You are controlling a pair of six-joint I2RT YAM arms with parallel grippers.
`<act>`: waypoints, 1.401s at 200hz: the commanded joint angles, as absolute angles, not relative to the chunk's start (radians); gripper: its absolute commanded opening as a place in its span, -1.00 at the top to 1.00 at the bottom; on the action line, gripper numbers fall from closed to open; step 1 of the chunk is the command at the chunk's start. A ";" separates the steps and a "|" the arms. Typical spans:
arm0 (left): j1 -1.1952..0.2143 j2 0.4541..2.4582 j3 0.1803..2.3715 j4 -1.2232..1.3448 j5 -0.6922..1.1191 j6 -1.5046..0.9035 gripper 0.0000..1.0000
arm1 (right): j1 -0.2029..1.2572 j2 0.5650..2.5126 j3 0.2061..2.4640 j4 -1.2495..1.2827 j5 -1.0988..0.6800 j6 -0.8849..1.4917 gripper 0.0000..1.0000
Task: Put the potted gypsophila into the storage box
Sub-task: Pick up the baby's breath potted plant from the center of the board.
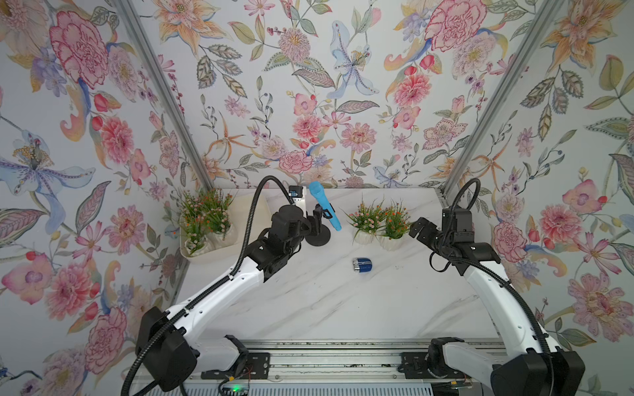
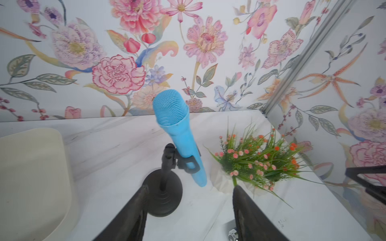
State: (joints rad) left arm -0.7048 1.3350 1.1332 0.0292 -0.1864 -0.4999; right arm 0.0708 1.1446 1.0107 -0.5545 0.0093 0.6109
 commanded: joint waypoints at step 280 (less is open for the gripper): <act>-0.703 1.780 1.556 0.393 -0.012 -0.199 -0.57 | 0.100 1.653 1.131 -0.422 0.034 0.905 0.01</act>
State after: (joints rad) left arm -0.7132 1.7496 1.5150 0.3710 -0.0475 -0.1905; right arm 0.0963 1.6760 1.1313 -0.4015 -0.0246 0.8791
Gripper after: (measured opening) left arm 0.784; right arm 0.505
